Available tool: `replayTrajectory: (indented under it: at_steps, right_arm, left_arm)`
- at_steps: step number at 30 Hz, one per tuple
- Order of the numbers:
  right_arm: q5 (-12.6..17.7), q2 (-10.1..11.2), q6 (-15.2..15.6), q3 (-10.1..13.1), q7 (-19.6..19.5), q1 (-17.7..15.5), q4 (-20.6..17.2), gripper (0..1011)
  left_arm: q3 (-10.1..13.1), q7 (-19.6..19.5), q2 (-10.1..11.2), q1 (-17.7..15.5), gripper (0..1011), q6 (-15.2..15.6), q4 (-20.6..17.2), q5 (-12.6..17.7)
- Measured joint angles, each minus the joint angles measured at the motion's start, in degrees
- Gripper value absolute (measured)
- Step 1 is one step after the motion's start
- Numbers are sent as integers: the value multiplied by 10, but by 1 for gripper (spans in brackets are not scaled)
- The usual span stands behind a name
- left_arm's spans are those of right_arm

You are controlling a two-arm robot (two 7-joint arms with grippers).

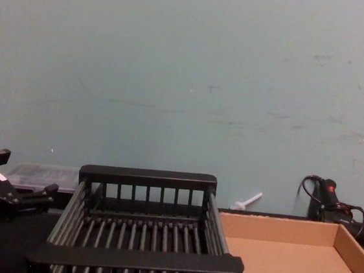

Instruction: Pick up the white tape and place it into the black box , Pick up the silver tape and place it into the brown box.

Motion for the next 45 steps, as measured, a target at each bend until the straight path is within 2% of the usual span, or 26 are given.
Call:
replayTrajectory:
  at_steps: [15, 34, 42, 45]
  right_arm:
    - [-7, 1, -16, 35, 8, -6, -40, 91]
    - [-16, -8, -17, 40, 14, 0, -40, 91]
    - [-22, -12, -18, 39, 16, 15, -29, 91]
    - [-28, -13, -18, 35, 17, 30, -20, 91]
  left_arm:
    - [0, 0, 0, 0, 1001, 0, 0, 0]
    - [0, 0, 0, 0, 1001, 0, 0, 0]
    - [0, 0, 0, 0, 1001, 0, 0, 0]
    - [0, 0, 0, 0, 1001, 0, 0, 0]
